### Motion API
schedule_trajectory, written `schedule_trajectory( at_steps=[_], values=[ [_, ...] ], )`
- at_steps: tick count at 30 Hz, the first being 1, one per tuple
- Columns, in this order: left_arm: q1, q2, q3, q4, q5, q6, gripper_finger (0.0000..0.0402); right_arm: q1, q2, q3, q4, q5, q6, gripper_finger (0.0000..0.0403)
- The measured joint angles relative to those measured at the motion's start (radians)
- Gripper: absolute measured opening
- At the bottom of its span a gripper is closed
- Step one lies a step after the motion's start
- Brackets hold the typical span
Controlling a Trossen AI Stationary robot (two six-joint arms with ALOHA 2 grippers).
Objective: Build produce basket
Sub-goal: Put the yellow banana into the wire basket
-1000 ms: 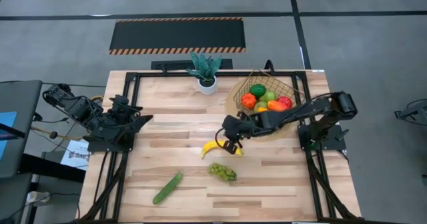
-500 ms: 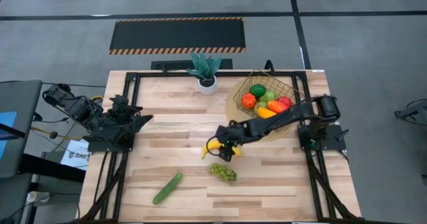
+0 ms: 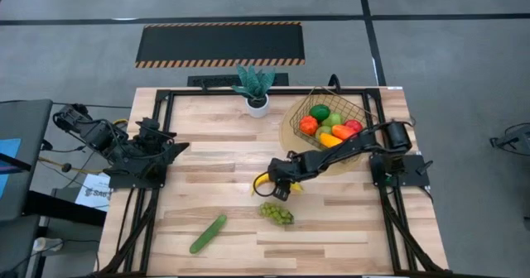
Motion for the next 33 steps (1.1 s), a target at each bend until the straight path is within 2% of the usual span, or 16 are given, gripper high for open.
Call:
schedule_trajectory(
  at_steps=[3,8,12,17,20,23,28,33],
  values=[
    [0.0,0.0,0.0,0.0,0.0,0.0,0.0399,-0.002,-0.006,0.0,-0.002,-0.005,0.001,0.0113],
    [0.0,0.0,0.0,0.0,0.0,0.0,0.0399,-0.002,-0.055,-0.001,-0.001,-0.029,0.003,0.011],
    [0.0,0.0,0.0,-0.001,0.0,0.0,0.0399,-0.008,-0.171,-0.001,-0.014,-0.022,-0.005,0.011],
    [0.0,0.0,0.0,-0.002,0.0,0.0,0.0399,-0.059,-0.391,-0.001,-0.193,0.111,-0.008,0.0115],
    [0.0,0.0,0.0,-0.004,-0.003,0.0,0.0399,-0.121,-0.523,0.0,-0.349,0.214,-0.008,0.0139],
    [0.0,0.0,0.0,-0.004,-0.013,0.0,0.0399,-0.21,-0.618,0.0,-0.482,0.26,-0.008,0.0151],
    [0.0,0.0,0.0,-0.006,-0.029,-0.016,0.0399,-0.375,-0.699,0.0,-0.644,0.269,-0.09,0.0145],
    [0.0,0.0,0.0,-0.006,-0.029,-0.035,0.0399,-0.526,-0.746,-0.04,-0.681,0.263,-0.17,0.0144]
  ],
)
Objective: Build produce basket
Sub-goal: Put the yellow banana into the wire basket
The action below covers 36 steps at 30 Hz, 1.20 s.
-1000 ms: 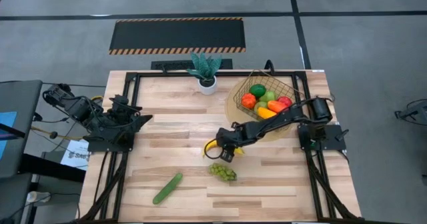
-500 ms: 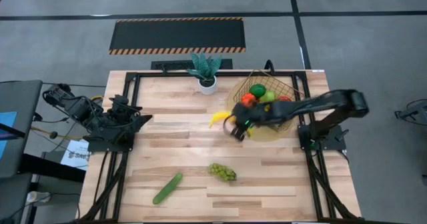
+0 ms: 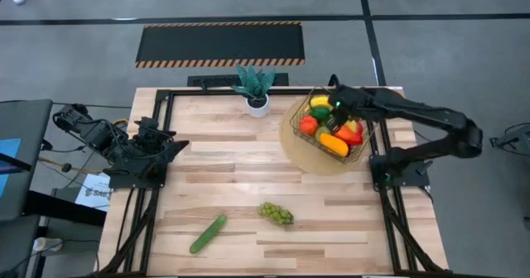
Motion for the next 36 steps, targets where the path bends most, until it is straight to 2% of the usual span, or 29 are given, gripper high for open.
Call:
schedule_trajectory(
  at_steps=[5,13,27,36],
  values=[
    [0.0,0.0,0.0,0.0,-0.001,-0.007,0.0399,-0.116,-0.061,-0.103,0.006,-0.023,-0.06,0.0152],
    [0.002,0.0,0.0,-0.027,-0.016,-0.027,0.0399,-0.252,-0.115,-0.266,0.148,-0.111,-0.154,0.0148],
    [0.002,0.0,0.0,-0.056,-0.027,-0.081,0.0399,-0.373,-0.035,-0.294,0.204,-0.167,-0.215,0.0166],
    [0.002,0.0,0.0,-0.073,-0.027,-0.096,0.0399,-0.38,-0.008,-0.294,0.192,-0.172,-0.232,0.0217]
  ],
)
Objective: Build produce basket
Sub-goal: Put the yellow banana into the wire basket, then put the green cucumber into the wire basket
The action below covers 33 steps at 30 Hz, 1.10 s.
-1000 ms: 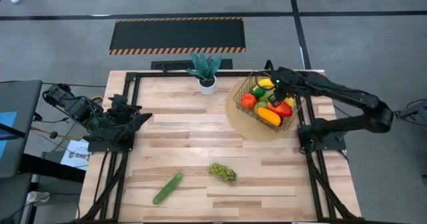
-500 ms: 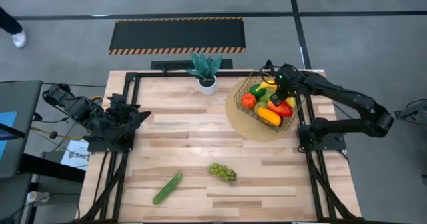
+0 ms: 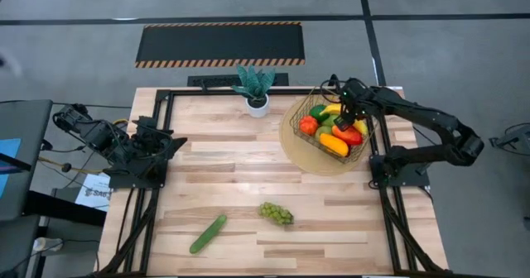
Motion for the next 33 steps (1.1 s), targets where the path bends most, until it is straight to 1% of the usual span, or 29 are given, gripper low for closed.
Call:
schedule_trajectory(
  at_steps=[3,5,8,10,12,14,16,17,21,24,26,29,31,33],
  values=[
    [0.0,0.0,0.0,0.0,0.0,0.0,0.0399,0.0,0.0,0.005,-0.009,-0.015,-0.003,0.0235],
    [0.0,0.0,0.0,-0.002,0.0,0.0,0.0399,-0.002,0.0,0.034,-0.039,-0.019,-0.024,0.0244],
    [0.0,0.0,0.0,-0.002,0.002,0.0,0.0399,-0.002,-0.001,0.125,-0.092,-0.024,-0.048,0.0249],
    [0.0,0.0,0.0,-0.002,0.003,0.0,0.0399,0.007,-0.001,0.209,-0.125,-0.035,-0.048,0.025],
    [0.0,0.0,0.0,-0.001,0.003,0.0,0.0399,0.027,-0.003,0.297,-0.132,-0.101,-0.022,0.025],
    [0.0,0.0,0.0,-0.001,0.005,0.0,0.0399,0.073,-0.003,0.368,-0.111,-0.212,0.023,0.025],
    [0.0,0.0,0.0,-0.001,0.011,0.0,0.0399,0.157,0.002,0.412,-0.048,-0.297,0.057,0.025],
    [0.0,0.0,0.0,0.0,0.011,0.001,0.0399,0.213,0.009,0.424,-0.007,-0.315,0.073,0.025],
    [0.0,0.0,0.0,0.0,0.028,0.013,0.0399,0.471,0.083,0.429,0.213,-0.309,0.106,0.025],
    [0.0,0.0,0.0,0.0,0.059,0.024,0.0399,0.646,0.192,0.429,0.421,-0.306,0.098,0.025],
    [0.0,0.0,0.0,0.0,0.082,0.026,0.0399,0.743,0.274,0.428,0.555,-0.307,0.065,0.025],
    [0.0,0.0,0.0,0.0,0.1,0.037,0.0399,0.849,0.407,0.456,0.71,-0.308,-0.007,0.025],
    [0.0,0.0,0.0,0.0,0.111,0.048,0.0399,0.899,0.496,0.513,0.75,-0.308,-0.067,0.025],
    [0.0,0.0,0.0,0.0,0.116,0.053,0.0399,0.94,0.588,0.587,0.754,-0.308,-0.121,0.025]
  ],
)
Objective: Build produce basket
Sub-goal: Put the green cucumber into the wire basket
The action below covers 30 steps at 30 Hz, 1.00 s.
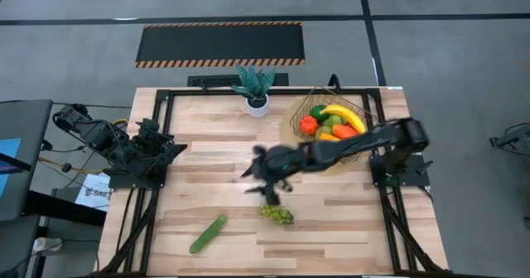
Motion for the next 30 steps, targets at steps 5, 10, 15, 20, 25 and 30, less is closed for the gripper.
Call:
schedule_trajectory(
  at_steps=[5,10,15,20,25,30],
  values=[
    [0.0,0.0,0.0,0.0,0.0,0.003,0.0399,0.06,0.216,0.213,-0.005,-0.001,-0.079,0.025],
    [0.0,0.0,0.0,0.0,0.0,0.017,0.0399,0.089,0.403,0.427,0.0,-0.035,-0.166,0.025],
    [0.0,0.0,0.0,0.0,0.014,0.022,0.0399,0.099,0.57,0.612,-0.006,-0.091,-0.191,0.025],
    [0.0,0.0,0.0,0.0,0.024,0.037,0.0399,0.099,0.704,0.739,-0.003,-0.134,-0.193,0.0249],
    [0.0,0.0,0.0,0.0,0.024,0.037,0.0399,0.102,0.793,0.796,-0.028,-0.172,-0.193,0.0249],
    [0.0,0.0,0.0,0.0,0.024,0.039,0.0399,0.104,0.849,0.805,-0.078,-0.198,-0.193,0.0249]
  ],
)
